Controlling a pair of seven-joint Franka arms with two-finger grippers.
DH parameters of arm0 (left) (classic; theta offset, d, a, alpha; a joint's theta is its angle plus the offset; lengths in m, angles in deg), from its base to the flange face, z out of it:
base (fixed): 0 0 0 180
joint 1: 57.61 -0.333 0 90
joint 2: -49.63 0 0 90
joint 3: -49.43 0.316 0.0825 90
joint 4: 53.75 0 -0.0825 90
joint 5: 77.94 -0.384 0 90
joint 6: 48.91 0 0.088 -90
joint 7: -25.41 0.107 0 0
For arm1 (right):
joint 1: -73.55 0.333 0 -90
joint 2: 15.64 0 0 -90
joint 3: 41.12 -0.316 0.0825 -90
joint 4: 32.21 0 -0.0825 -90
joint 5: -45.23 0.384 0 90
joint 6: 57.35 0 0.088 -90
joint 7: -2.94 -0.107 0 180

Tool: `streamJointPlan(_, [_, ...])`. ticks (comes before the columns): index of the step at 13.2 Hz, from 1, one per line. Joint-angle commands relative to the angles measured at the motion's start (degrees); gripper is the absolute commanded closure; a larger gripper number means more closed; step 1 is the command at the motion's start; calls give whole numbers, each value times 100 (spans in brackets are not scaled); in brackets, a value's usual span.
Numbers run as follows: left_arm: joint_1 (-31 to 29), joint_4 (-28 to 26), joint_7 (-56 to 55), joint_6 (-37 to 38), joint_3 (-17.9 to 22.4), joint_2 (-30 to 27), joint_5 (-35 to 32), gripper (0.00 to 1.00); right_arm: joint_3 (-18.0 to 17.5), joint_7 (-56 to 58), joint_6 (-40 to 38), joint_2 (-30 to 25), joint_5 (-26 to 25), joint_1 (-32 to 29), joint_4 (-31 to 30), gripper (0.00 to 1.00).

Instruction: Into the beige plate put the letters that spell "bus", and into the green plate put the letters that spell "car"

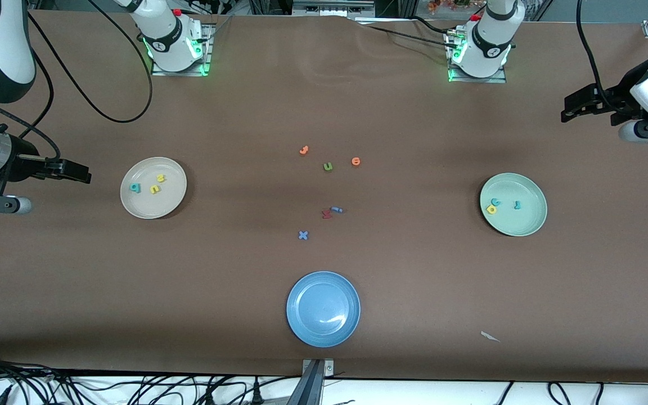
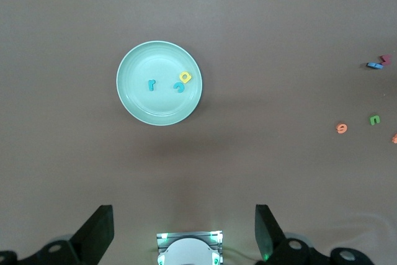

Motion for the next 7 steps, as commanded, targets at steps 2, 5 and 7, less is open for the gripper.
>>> streamJointPlan(2, [-70, -570, -28, -287, -13, -424, 22, 0, -56, -42, 44, -94, 70, -42, -95, 0])
streamJointPlan(5, [-79, -412, -46, -208, -13, -293, 22, 0, -47, -51, 44, -94, 88, -33, -95, 0])
streamJointPlan(7, [-79, -421, -46, -199, -13, -284, 22, 0, -47, -51, 44, -94, 88, -42, -95, 0])
